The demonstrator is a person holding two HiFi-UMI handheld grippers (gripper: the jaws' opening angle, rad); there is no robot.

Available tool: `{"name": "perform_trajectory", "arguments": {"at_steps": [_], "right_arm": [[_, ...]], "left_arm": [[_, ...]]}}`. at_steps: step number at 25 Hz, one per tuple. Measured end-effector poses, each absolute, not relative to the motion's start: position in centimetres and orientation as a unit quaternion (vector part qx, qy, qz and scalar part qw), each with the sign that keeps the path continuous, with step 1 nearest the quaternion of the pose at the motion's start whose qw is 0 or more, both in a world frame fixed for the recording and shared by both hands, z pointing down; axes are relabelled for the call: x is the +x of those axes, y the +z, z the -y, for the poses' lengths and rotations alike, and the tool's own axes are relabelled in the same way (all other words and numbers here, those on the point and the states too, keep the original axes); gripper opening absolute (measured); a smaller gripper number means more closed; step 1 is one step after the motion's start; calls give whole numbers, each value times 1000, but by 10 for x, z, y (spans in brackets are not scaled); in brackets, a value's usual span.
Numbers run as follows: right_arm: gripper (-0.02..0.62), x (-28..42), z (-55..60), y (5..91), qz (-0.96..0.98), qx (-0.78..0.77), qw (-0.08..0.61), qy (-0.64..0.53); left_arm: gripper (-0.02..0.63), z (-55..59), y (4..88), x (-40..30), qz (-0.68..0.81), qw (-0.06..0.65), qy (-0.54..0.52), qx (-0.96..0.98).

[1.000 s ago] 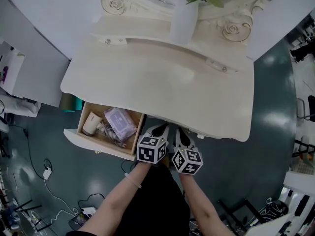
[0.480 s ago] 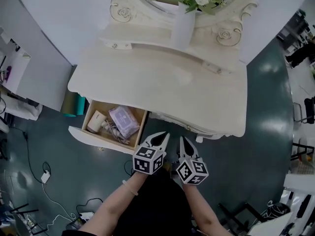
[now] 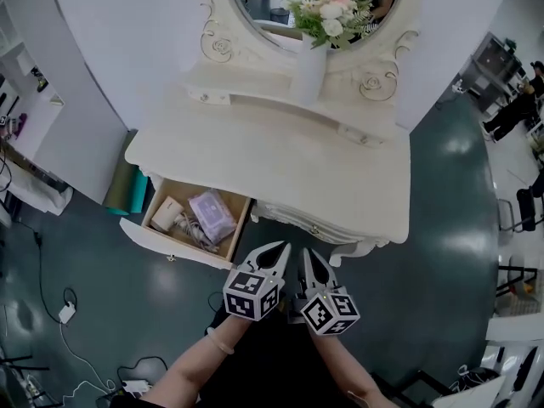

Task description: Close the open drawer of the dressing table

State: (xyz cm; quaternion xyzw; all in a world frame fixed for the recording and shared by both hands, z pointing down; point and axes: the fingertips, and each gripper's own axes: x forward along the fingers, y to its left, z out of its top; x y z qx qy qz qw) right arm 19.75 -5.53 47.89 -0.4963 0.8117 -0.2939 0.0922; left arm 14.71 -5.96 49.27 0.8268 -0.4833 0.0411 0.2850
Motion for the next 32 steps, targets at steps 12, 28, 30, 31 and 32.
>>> {"name": "perform_trajectory", "arguments": {"at_steps": [12,28,30,31,32], "right_arm": [[15,185,46,458,-840,-465,94,-262],[15,185,41,467,-840,-463,84,-270],[15,187,42,468,-839,-464,84,-272],[15,187,42,469,-839,-463,83,-272],[15,187,43,469,-840,-462,83,-273]], "left_arm": [[23,31,466,145,483,255,19,837],[25,24,473,134,500,261,9,825],[25,24,475,134,502,266,9,823],[25,24,475,134,503,266,10,822],[25,24,476,134,504,266,12,822]]}}
